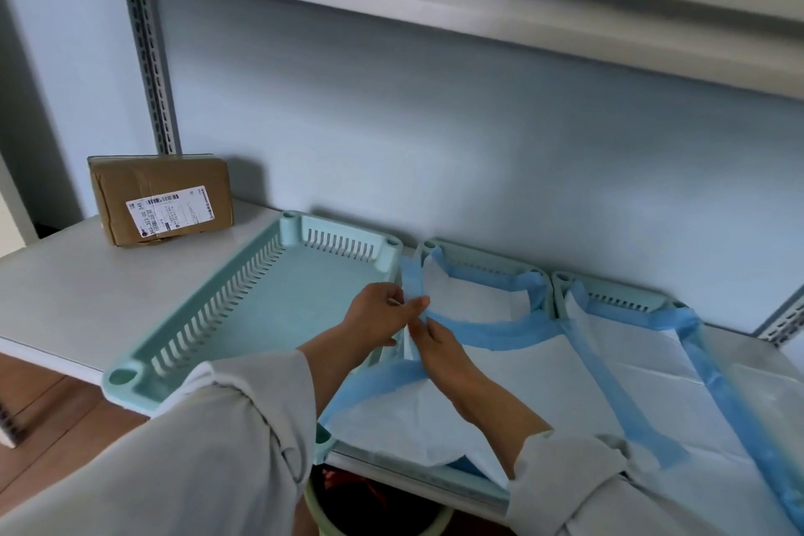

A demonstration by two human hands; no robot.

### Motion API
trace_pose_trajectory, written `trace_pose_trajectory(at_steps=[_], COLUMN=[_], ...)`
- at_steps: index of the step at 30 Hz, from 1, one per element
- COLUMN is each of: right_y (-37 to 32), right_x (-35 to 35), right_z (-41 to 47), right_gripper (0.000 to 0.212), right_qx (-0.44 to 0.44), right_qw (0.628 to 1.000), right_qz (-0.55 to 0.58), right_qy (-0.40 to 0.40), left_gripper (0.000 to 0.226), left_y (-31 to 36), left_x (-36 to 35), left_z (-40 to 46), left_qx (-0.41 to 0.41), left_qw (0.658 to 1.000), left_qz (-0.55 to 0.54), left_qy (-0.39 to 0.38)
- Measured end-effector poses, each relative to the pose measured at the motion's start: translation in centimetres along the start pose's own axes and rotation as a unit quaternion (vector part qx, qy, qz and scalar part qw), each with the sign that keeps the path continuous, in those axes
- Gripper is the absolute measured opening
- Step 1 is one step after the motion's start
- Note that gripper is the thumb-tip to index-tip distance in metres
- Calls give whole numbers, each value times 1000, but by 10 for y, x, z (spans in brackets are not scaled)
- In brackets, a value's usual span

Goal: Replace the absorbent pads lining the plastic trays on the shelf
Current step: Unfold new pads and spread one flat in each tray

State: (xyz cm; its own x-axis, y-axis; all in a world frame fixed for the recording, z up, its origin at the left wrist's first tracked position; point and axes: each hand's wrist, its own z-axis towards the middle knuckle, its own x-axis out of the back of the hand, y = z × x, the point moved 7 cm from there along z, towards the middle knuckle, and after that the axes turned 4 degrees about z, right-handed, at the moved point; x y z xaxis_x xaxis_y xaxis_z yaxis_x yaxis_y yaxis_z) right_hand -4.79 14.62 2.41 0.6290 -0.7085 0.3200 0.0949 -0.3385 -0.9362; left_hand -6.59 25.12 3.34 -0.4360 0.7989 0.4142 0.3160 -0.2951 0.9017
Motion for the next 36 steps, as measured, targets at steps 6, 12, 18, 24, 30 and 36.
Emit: trace_pose_trajectory(at_steps=[6, 12, 18, 24, 30, 36], right_y=[7, -15, -20, 5, 15, 25], right_x=[2, -18, -55, -45, -70, -66], right_z=[5, 10, 13, 14, 9, 3], right_gripper=[33, 31, 47, 42, 49, 31], right_qx=[-22, 49, 20, -41, 2, 3], right_qw=[998, 999, 991, 993, 995, 987], right_qz=[-45, -2, 111, 109, -55, -111], right_qy=[24, 22, -78, 38, -79, -118], left_gripper=[14, 39, 79, 63, 70, 88], left_y=[-10, -15, -28, -63, -57, -31], left_x=[28, 41, 36, 54, 64, 51], left_z=[13, 28, 10, 4, 5, -5], left_qx=[39, 86, 128, 199, 102, -31], left_qw=[994, 988, 981, 974, 951, 877], left_qz=[-24, -118, -77, 51, 293, 472], left_qy=[96, 56, -124, -99, 8, 82])
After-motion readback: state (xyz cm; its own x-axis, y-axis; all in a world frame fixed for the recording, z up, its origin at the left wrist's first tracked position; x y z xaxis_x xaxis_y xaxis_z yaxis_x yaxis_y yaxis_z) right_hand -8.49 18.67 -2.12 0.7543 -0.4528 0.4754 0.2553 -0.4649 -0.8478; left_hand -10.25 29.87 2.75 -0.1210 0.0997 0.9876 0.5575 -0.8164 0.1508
